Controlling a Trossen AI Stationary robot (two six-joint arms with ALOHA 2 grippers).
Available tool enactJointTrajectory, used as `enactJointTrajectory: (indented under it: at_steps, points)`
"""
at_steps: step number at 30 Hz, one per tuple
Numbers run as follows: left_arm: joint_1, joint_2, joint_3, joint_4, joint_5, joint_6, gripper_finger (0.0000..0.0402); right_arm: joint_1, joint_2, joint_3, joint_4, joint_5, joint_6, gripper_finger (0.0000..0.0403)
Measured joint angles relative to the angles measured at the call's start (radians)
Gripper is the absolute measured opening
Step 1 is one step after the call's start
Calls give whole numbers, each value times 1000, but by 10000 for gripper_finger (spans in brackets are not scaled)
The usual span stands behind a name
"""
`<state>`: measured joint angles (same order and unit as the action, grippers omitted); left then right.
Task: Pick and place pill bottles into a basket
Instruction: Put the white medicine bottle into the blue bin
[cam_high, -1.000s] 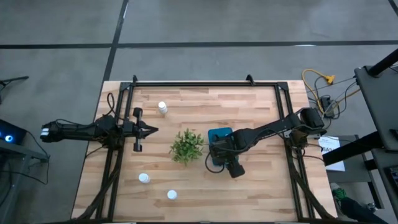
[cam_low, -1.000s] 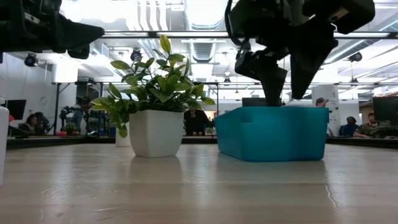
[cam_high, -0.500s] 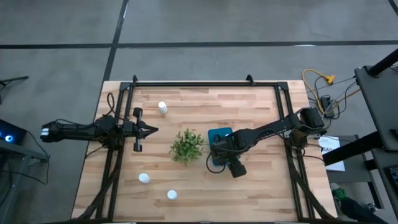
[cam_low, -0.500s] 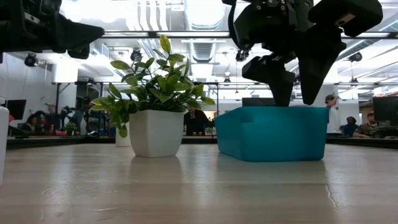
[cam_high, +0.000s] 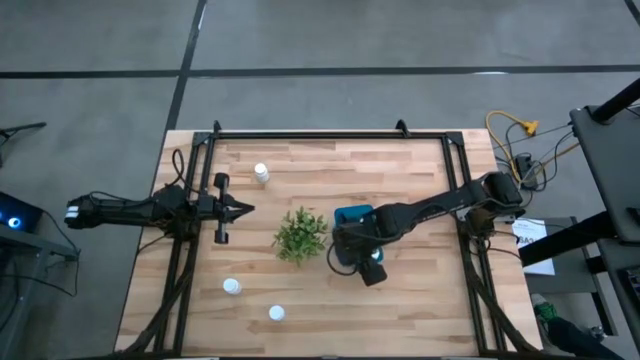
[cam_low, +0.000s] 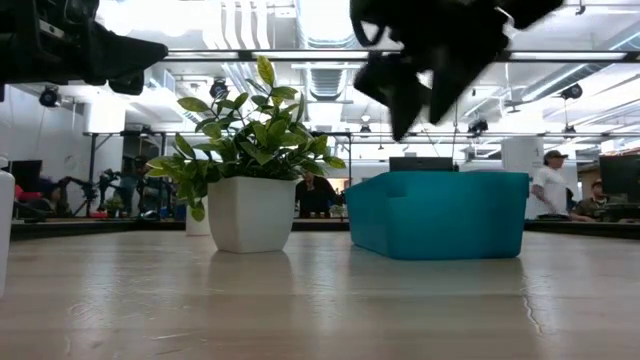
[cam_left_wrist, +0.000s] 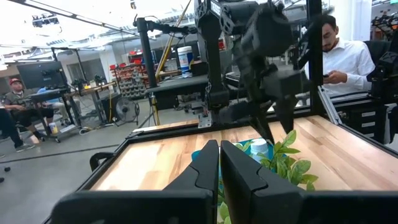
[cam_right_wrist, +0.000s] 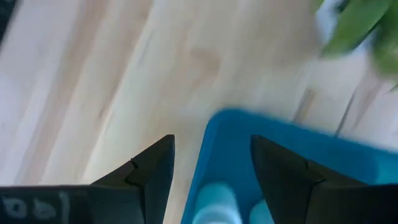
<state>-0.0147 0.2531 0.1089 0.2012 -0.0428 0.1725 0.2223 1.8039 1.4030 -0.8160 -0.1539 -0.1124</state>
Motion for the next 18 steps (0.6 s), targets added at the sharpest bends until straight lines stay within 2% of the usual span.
enactJointTrajectory:
  at_steps: [18]
  points:
    - [0, 0, 0, 2, 0, -1, 0, -72, -2, 47, 374, 0, -16, 201]
